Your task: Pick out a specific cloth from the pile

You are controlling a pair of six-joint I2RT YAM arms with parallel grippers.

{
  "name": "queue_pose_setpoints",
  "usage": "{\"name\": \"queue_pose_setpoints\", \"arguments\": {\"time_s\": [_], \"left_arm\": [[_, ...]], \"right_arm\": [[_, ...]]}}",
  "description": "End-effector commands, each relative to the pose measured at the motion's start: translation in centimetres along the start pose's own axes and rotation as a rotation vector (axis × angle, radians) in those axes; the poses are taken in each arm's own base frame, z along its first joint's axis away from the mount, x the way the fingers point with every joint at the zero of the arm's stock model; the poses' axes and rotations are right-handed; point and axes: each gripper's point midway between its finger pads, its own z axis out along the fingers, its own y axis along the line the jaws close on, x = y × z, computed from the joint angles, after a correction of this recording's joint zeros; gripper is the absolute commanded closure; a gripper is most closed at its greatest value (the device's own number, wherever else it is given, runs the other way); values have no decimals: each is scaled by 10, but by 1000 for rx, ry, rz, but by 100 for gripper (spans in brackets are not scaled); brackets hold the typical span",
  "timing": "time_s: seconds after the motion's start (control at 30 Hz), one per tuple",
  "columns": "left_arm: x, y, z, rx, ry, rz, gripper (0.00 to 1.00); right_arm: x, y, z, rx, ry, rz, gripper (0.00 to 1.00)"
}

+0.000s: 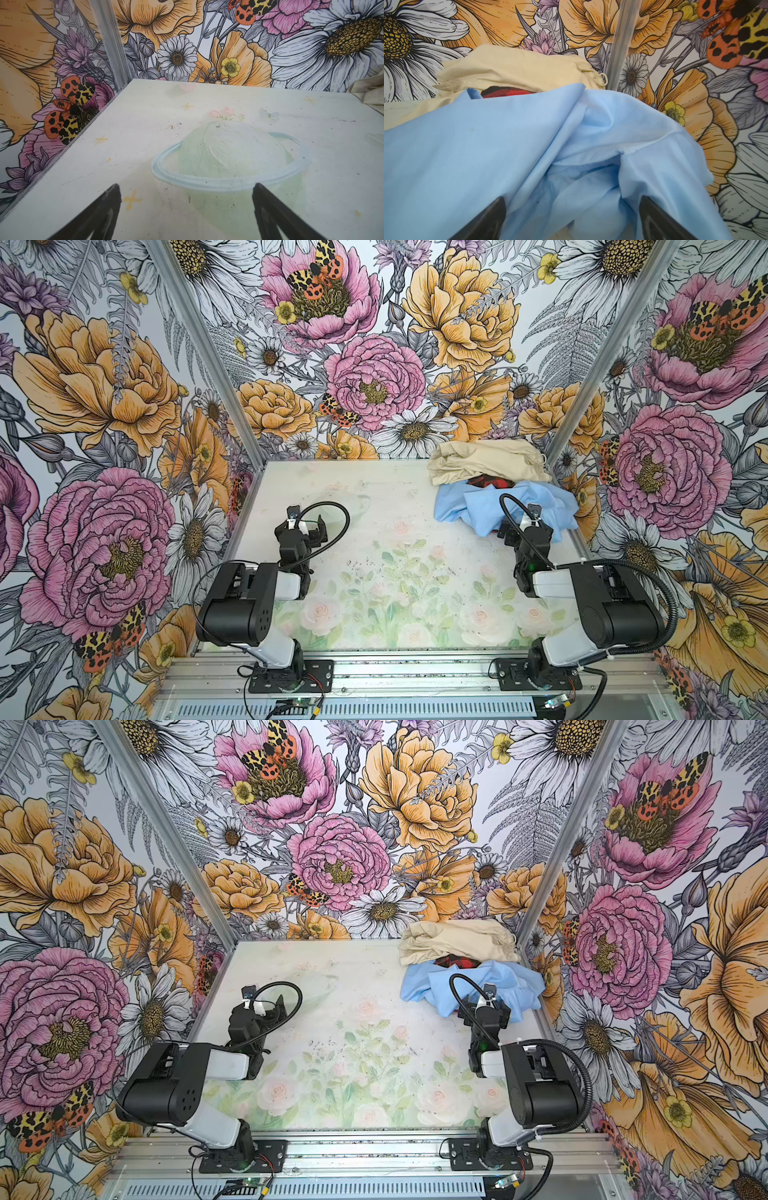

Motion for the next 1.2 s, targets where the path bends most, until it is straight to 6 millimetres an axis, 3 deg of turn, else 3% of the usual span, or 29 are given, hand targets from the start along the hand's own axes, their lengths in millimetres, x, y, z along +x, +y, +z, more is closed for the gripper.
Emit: {"name": "queue_pose_setpoints", "arguments": {"time_s": [0.0, 0.77, 0.87, 0.93, 1.03, 1.17], "left_arm": [[-14, -1, 2, 12, -35, 0, 1], [-14, 0, 3, 35, -29, -17, 1], [-19, -3, -5, 53, -63, -7, 1], [-33, -6, -22, 27, -112, 18, 1], [-63, -36, -53, 30, -161, 132, 1], [-92, -91, -73, 161, -89, 102, 1]], "right_arm": [[-5, -1, 0, 5, -21, 27, 1], [-6, -1, -1, 6, -27, 25, 1], [-8, -13, -11, 38, -63, 73, 1], [-10, -17, -16, 25, -98, 92, 0], [-14, -12, -21, -8, -114, 81, 2], [-36, -16, -36, 28, -123, 71, 1]]}}
